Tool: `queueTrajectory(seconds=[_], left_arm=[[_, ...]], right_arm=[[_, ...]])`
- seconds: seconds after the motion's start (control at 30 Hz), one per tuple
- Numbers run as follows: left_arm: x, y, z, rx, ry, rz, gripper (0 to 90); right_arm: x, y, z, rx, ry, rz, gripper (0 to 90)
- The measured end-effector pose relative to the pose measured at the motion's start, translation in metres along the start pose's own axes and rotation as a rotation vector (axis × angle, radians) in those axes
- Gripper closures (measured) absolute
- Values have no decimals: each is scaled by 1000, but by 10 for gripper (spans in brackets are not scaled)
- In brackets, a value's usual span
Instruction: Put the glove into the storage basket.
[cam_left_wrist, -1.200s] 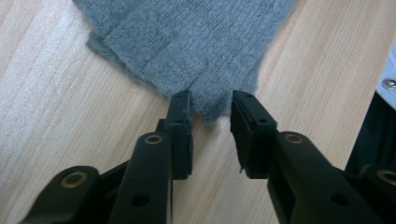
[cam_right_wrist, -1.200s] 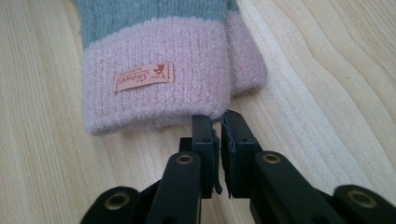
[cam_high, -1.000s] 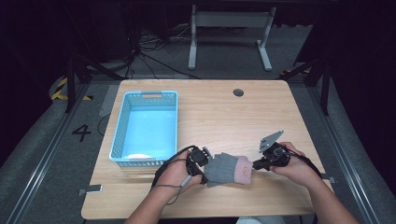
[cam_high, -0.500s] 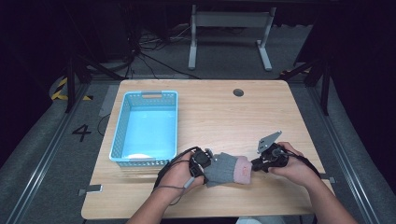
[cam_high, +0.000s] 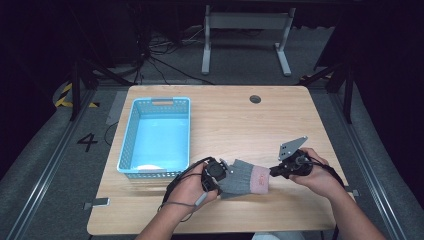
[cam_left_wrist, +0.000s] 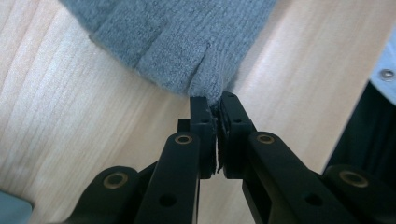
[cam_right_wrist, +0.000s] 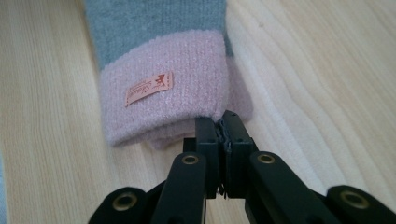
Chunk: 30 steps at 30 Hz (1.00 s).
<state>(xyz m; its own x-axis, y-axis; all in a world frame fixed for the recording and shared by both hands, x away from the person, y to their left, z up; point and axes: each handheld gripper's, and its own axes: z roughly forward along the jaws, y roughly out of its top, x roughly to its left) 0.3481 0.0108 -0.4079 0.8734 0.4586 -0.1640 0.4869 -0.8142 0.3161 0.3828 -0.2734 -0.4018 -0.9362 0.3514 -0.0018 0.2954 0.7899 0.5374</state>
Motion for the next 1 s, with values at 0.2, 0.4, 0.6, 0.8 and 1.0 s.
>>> queueTrajectory(seconds=[0.2, 0.4, 0.6, 0.8, 1.0], left_arm=[[-9, -1, 1, 10, -8, 12, 862], [-11, 0, 4, 30, -13, 19, 862], [-12, 2, 7, 34, -22, 24, 863], [-8, 3, 15, 44, -33, 17, 861], [-1, 0, 13, 41, -50, -15, 665]], right_arm=[[-7, 11, 1, -5, -23, -6, 883], [-13, 14, 12, 14, -18, 3, 884], [-14, 12, 12, 22, -16, 14, 884], [-16, 11, 17, 48, -19, 18, 883], [-18, 5, 22, 58, -42, 40, 827]])
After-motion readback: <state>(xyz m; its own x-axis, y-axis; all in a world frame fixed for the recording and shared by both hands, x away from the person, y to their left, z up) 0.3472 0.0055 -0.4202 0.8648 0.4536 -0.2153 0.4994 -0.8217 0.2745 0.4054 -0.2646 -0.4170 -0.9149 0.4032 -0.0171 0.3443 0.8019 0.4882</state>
